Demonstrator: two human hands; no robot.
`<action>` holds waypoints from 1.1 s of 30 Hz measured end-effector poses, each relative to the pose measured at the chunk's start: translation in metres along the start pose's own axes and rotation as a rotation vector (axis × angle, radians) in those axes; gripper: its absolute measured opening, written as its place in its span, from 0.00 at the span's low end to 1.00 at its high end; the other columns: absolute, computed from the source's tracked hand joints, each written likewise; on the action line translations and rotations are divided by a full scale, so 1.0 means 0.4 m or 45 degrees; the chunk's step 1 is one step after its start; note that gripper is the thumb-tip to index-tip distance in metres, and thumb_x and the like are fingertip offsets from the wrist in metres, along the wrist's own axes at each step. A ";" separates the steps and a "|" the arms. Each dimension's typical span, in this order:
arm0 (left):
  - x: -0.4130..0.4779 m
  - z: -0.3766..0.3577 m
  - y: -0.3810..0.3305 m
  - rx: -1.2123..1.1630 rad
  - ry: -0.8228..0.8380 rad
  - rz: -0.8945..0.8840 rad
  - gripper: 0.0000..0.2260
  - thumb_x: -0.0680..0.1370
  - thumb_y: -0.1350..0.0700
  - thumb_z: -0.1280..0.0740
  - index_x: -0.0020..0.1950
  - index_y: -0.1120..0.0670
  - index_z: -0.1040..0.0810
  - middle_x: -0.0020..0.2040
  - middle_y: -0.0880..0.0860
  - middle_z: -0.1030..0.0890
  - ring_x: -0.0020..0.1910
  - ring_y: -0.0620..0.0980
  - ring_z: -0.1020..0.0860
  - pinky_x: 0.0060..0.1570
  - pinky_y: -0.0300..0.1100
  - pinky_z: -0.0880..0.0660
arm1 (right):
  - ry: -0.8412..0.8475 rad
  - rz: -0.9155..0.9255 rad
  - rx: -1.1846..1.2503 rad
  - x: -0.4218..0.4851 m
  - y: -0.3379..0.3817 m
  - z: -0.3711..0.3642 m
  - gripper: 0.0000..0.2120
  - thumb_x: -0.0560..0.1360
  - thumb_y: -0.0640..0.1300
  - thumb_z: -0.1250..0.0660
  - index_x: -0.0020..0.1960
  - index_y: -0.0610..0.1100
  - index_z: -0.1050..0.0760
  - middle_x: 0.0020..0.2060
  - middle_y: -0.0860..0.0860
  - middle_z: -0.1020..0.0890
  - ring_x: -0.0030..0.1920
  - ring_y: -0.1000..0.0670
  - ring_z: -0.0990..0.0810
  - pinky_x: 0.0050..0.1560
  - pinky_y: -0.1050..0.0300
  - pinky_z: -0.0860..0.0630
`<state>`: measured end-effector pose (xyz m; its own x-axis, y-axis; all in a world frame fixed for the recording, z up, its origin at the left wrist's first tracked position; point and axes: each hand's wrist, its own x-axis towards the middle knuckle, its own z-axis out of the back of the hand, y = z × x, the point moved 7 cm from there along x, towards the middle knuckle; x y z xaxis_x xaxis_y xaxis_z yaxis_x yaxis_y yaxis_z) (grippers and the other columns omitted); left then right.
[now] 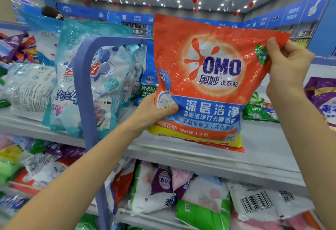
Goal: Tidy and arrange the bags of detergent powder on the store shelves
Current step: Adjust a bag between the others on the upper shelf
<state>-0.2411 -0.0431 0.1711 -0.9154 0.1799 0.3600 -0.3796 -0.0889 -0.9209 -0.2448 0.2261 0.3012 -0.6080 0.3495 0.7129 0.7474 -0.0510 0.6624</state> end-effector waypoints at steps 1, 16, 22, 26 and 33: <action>-0.008 0.005 -0.018 -0.006 -0.016 -0.021 0.18 0.66 0.47 0.24 0.52 0.48 0.23 0.45 0.45 0.15 0.46 0.46 0.17 0.48 0.41 0.21 | 0.000 0.000 0.007 0.005 0.016 -0.005 0.07 0.75 0.42 0.32 0.40 0.50 0.20 0.32 0.61 0.17 0.36 0.61 0.21 0.44 0.59 0.22; -0.342 0.352 -0.171 -0.161 -0.498 -0.064 0.13 0.60 0.47 0.30 0.42 0.50 0.21 0.37 0.48 0.15 0.34 0.44 0.17 0.37 0.39 0.20 | 0.286 -0.106 0.274 -0.156 0.213 -0.392 0.16 0.76 0.41 0.34 0.31 0.47 0.19 0.28 0.57 0.18 0.31 0.59 0.22 0.36 0.62 0.24; -0.580 0.687 -0.199 -0.136 -0.736 -0.006 0.21 0.63 0.44 0.24 0.48 0.55 0.19 0.44 0.56 0.15 0.41 0.55 0.17 0.43 0.48 0.18 | 0.701 -0.306 0.478 -0.372 0.285 -0.751 0.11 0.78 0.48 0.40 0.52 0.43 0.24 0.41 0.55 0.16 0.41 0.57 0.18 0.42 0.62 0.21; -0.762 0.896 -0.197 -0.131 -0.865 0.045 0.14 0.65 0.48 0.32 0.44 0.54 0.20 0.37 0.53 0.15 0.34 0.52 0.17 0.30 0.41 0.21 | 0.907 -0.511 0.675 -0.598 0.275 -0.974 0.31 0.73 0.57 0.37 0.71 0.44 0.36 0.58 0.52 0.22 0.54 0.55 0.20 0.54 0.57 0.22; -0.994 1.222 -0.182 -0.191 -1.062 0.117 0.18 0.65 0.47 0.32 0.49 0.56 0.20 0.40 0.57 0.15 0.34 0.54 0.16 0.30 0.43 0.21 | 1.363 -0.870 0.727 -1.027 0.246 -1.297 0.42 0.51 0.73 0.27 0.58 0.51 0.24 0.54 0.52 0.17 0.55 0.52 0.19 0.48 0.57 0.20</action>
<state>0.0853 -0.5869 0.1682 -0.7627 -0.6076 0.2215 -0.3314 0.0732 -0.9406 -0.0606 -0.4080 0.1929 -0.6063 -0.7407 0.2894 0.0697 0.3130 0.9472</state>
